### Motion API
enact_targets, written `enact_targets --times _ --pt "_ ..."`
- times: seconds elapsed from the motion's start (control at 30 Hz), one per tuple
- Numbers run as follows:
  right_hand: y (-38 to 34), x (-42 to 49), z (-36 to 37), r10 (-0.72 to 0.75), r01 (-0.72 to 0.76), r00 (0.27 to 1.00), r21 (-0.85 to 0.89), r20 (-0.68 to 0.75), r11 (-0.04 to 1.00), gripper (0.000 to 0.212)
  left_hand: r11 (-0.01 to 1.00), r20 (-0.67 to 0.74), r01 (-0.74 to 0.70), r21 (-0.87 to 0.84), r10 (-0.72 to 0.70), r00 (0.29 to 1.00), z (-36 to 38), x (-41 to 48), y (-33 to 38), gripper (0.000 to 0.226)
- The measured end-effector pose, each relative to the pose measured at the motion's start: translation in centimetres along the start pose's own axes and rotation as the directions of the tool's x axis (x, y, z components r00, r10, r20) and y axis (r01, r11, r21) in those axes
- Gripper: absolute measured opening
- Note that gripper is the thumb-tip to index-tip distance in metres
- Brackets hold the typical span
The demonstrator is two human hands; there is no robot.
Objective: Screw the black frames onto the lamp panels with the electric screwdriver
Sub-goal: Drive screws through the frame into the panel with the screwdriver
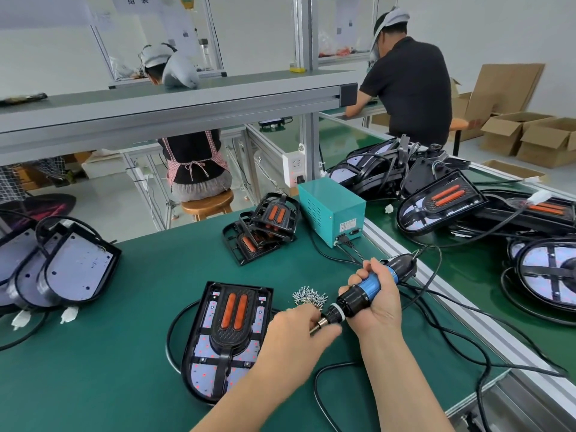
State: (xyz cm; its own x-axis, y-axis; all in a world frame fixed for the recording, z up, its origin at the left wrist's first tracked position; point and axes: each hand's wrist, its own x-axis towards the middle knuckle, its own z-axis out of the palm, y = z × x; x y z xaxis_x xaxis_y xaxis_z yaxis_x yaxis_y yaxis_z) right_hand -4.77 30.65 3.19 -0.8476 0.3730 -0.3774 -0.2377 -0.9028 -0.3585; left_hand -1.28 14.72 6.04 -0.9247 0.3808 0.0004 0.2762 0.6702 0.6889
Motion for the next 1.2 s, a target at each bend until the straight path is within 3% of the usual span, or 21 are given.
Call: enact_targets --times 0.03,0.1,0.13,0.2,0.23,0.3,0.37,0.43,0.5,0.57,0.6,0.67,0.73,0.8,0.83,0.9,0.97,1.03,1.1,1.17,1.2 --pt "0.0 0.0 0.0 0.000 0.000 1.000 -0.001 0.002 1.000 0.014 0.960 0.118 0.168 -0.222 -0.145 0.982 -0.3 0.2 0.4 0.035" --pt "0.0 0.0 -0.1 -0.002 0.002 1.000 0.003 0.010 1.000 0.014 0.813 0.355 0.408 -0.415 -0.269 0.895 -0.8 0.7 0.7 0.036" --pt "0.1 0.0 -0.1 -0.001 0.001 1.000 0.004 0.012 1.000 0.014 0.782 0.391 0.437 -0.444 -0.269 0.880 -0.9 0.8 0.6 0.033" --pt "0.1 0.0 -0.1 0.002 -0.002 1.000 0.011 0.014 1.000 0.014 0.798 0.321 0.386 -0.462 -0.254 0.912 -0.8 1.0 0.6 0.028" --pt "0.0 0.0 -0.1 0.002 -0.002 1.000 0.021 0.015 1.000 0.014 0.863 0.228 0.301 -0.407 -0.223 0.948 -0.5 1.0 0.4 0.025" --pt "-0.2 0.2 -0.1 0.004 -0.004 1.000 0.043 0.014 0.999 0.014 0.998 0.042 0.030 -0.055 -0.028 0.999 0.1 0.7 0.1 0.024" --pt "-0.3 0.2 -0.1 0.004 -0.005 1.000 0.039 0.009 0.999 0.014 0.909 -0.008 -0.181 0.377 0.199 0.980 0.6 0.4 -0.4 0.028" --pt "-0.1 0.2 -0.2 0.005 -0.005 1.000 0.014 0.006 1.000 0.014 0.845 -0.020 -0.250 0.473 0.294 0.956 0.7 0.2 -0.8 0.025" --pt "0.0 0.2 -0.1 0.007 -0.007 1.000 -0.002 0.001 1.000 0.013 0.934 -0.041 -0.166 0.316 0.188 0.981 0.7 0.2 -1.0 0.023" --pt "0.0 0.2 0.0 0.008 -0.008 1.000 0.005 0.000 1.000 0.013 0.992 0.045 0.067 -0.111 -0.062 0.997 0.2 0.4 -0.6 0.023" --pt "0.0 0.2 0.0 0.008 -0.008 1.000 0.010 0.001 1.000 0.013 0.922 0.179 0.223 -0.317 -0.173 0.968 -0.2 0.5 -0.2 0.028" --pt "-0.1 0.2 -0.1 0.009 -0.009 1.000 0.018 0.005 1.000 0.013 0.766 0.389 0.417 -0.490 -0.236 0.890 -0.8 0.7 0.1 0.037" --pt "0.0 0.2 -0.1 0.011 -0.011 1.000 0.019 0.011 1.000 0.013 0.756 0.358 0.393 -0.523 -0.224 0.907 -0.9 0.7 0.2 0.031" --pt "0.0 0.2 -0.1 0.007 -0.007 1.000 0.018 0.010 1.000 0.013 0.903 0.173 0.220 -0.370 -0.166 0.971 -0.4 0.5 0.1 0.026" --pt "-0.1 0.2 -0.1 0.004 -0.004 1.000 0.021 0.007 1.000 0.013 0.983 0.066 0.085 -0.160 -0.076 0.995 -0.1 0.4 -0.1 0.027" --pt "-0.2 0.2 -0.2 0.001 -0.001 1.000 0.025 0.004 1.000 0.014 0.958 -0.036 -0.118 0.263 0.132 0.991 0.5 0.1 -0.6 0.030" --pt "-0.1 0.2 -0.2 -0.001 0.001 1.000 0.014 0.006 1.000 0.013 0.928 -0.066 -0.186 0.323 0.218 0.974 0.7 -0.1 -1.0 0.029" --pt "0.0 0.2 -0.2 -0.003 0.003 1.000 -0.002 0.008 1.000 0.013 0.950 -0.063 -0.164 0.266 0.187 0.980 0.8 -0.1 -1.1 0.026" --pt "0.1 0.2 -0.2 -0.003 0.003 1.000 -0.010 0.016 1.000 0.013 0.999 -0.023 -0.033 0.029 0.034 0.999 0.6 0.1 -1.0 0.024" --pt "0.1 0.1 -0.2 0.002 -0.002 1.000 -0.007 0.026 1.000 0.014 0.930 0.209 0.212 -0.300 -0.153 0.966 0.0 0.5 -0.6 0.026" --pt "0.1 0.1 -0.1 0.007 -0.007 0.999 -0.006 0.031 1.000 0.014 0.868 0.335 0.308 -0.388 -0.179 0.925 -0.3 0.7 -0.4 0.029"
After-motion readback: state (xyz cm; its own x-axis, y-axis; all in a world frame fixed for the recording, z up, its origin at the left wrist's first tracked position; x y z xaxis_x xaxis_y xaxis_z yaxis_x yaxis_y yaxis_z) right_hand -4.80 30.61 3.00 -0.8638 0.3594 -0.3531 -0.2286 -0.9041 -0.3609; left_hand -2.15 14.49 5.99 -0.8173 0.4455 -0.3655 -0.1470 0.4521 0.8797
